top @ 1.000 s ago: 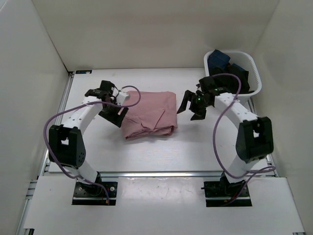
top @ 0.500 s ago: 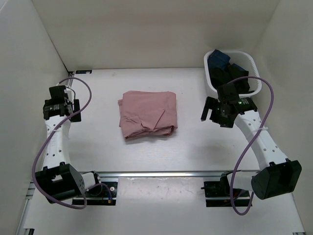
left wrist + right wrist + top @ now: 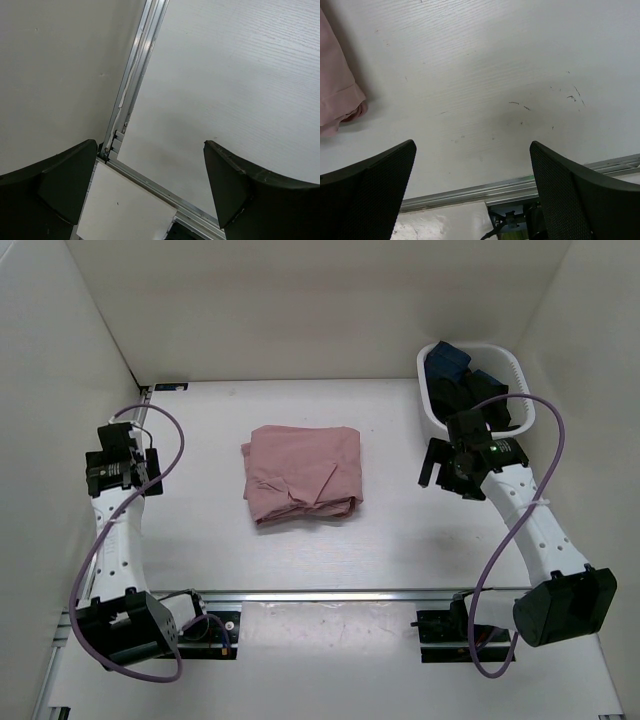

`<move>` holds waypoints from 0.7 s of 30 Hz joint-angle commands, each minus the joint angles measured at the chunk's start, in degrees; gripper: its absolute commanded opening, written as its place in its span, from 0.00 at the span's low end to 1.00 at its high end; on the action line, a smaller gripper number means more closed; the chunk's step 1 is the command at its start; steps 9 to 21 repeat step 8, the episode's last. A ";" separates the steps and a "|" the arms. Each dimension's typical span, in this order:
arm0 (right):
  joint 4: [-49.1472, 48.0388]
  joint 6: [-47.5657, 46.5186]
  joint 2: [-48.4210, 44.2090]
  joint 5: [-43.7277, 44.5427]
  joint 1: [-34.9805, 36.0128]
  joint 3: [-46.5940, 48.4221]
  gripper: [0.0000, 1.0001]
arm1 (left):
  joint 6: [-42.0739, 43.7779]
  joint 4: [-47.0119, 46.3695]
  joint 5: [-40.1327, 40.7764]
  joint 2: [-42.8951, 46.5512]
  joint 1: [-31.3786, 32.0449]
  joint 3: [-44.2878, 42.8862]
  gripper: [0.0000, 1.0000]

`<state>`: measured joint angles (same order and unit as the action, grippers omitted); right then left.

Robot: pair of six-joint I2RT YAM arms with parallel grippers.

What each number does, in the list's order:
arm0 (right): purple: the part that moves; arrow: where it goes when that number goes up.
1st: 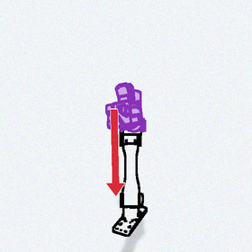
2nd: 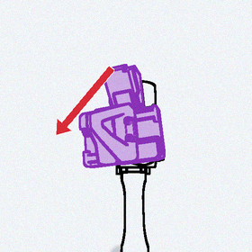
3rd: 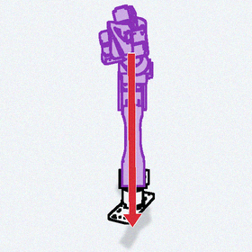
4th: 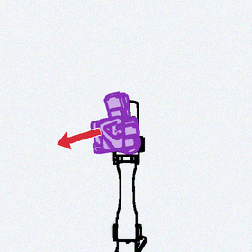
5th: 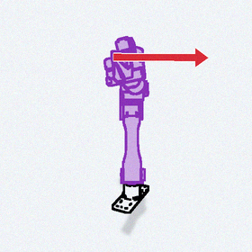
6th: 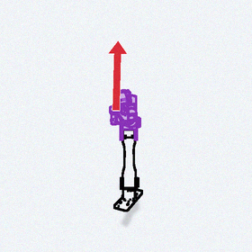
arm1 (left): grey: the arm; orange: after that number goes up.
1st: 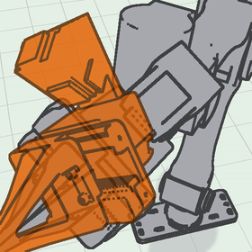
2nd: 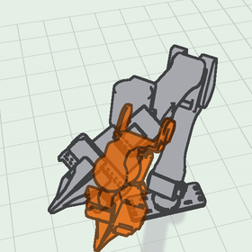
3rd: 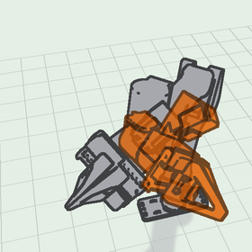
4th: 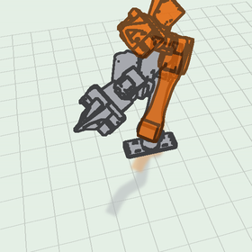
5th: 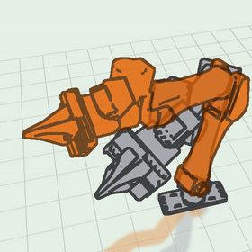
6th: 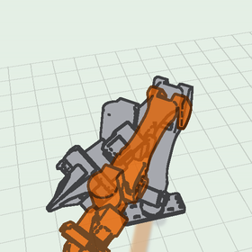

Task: Fold and stack the trousers
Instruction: Fold the trousers

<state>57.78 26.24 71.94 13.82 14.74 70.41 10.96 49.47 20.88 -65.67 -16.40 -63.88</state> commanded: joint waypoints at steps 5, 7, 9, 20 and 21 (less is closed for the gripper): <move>0.49 -1.72 -0.84 1.64 -0.15 3.42 0.99 | -0.06 0.27 1.18 2.65 -0.30 0.77 1.00; -0.73 -1.72 -1.45 1.12 -0.15 3.42 0.99 | -0.06 0.27 0.65 2.65 -0.30 0.77 1.00; -1.52 -1.72 -1.45 1.12 -0.15 3.42 0.99 | -0.06 0.27 0.65 3.17 -0.30 0.77 1.00; -1.52 -1.72 -1.45 1.12 -0.15 3.42 0.99 | -0.06 0.27 0.65 3.17 -0.30 0.77 1.00; -1.52 -1.72 -1.45 1.12 -0.15 3.42 0.99 | -0.06 0.27 0.65 3.17 -0.30 0.77 1.00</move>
